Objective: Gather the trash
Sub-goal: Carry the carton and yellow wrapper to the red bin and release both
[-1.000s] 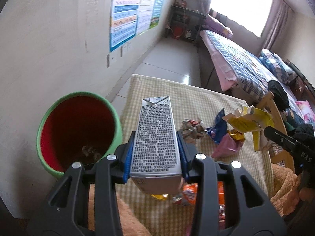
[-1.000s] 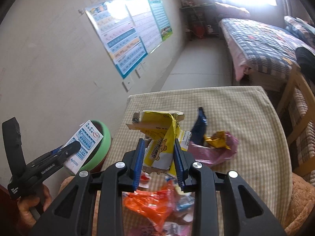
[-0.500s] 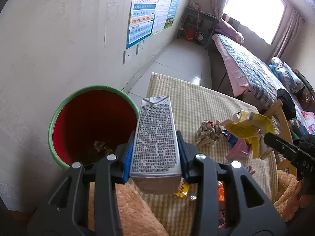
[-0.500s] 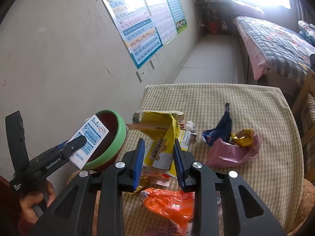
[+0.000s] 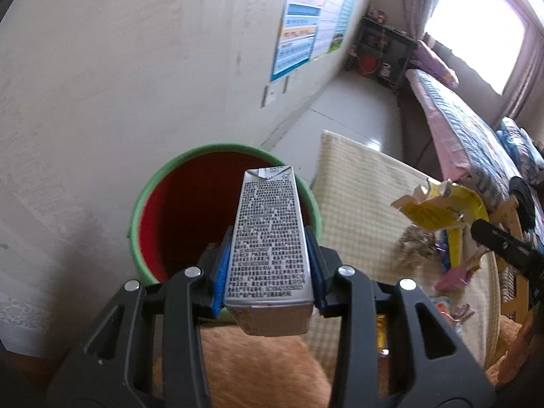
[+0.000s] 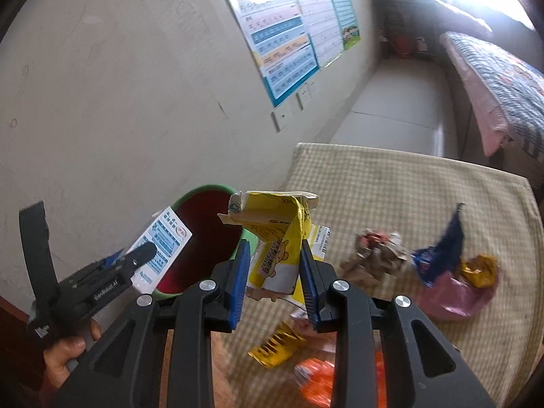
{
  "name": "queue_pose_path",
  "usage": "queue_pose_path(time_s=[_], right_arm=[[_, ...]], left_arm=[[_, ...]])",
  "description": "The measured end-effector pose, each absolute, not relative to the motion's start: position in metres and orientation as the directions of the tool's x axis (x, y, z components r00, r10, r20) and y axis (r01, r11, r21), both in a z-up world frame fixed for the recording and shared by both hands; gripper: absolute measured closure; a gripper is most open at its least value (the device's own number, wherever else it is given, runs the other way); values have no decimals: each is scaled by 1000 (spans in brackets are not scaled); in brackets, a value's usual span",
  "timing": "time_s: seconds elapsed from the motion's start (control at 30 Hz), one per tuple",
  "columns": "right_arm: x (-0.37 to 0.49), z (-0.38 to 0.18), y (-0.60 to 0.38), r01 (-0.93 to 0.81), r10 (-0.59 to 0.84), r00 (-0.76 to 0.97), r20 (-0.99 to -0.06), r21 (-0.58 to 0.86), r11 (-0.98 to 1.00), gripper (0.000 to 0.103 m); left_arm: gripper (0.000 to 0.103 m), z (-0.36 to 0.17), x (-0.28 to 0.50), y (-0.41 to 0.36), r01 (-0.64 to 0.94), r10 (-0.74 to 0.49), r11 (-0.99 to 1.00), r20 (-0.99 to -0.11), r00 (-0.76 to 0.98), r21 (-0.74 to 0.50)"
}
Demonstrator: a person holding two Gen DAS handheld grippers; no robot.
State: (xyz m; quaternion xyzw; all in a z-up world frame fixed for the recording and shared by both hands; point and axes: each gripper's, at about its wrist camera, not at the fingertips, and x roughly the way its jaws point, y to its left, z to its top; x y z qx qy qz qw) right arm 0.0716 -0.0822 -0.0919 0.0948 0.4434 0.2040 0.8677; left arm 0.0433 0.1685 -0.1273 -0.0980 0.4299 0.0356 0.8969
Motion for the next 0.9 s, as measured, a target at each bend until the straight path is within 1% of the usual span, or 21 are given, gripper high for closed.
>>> queue_pose_path(time_s=[0.17,0.43,0.53,0.57,0.6,0.67,0.8,0.9], right_arm=[[92,-94,-49,-318,475,476,-740,359,877,74],[124,-108,6,-366,532,369,-762,407,837,74],[129,-108,24,-405,561,333,-758,423,811,71],[131,-108,29,-416,567,317,-760,426,803,67],[132,-108,31,-419,567,320,-759,423,803,58],[129,-103,27,-418,576,345,-741,429,801,58],[122,-91,2,-397,591,386,-709,450,800,58],[112,-76,-29,-384,567,448,-691,424,820,58]], left_arm=[[66,-136,49,189,-184,15,975,-791,612,-123],[66,-148,57,208,-216,34,969,-806,591,-117],[66,-150,57,211,-241,60,965,-810,583,-102],[52,-151,57,213,-258,75,962,-814,575,-93],[39,-152,57,216,-277,84,956,-814,574,-97],[39,-151,56,220,-283,68,951,-809,583,-124],[39,-147,50,216,-261,70,960,-808,585,-106],[39,-141,47,206,-237,54,965,-802,595,-111]])
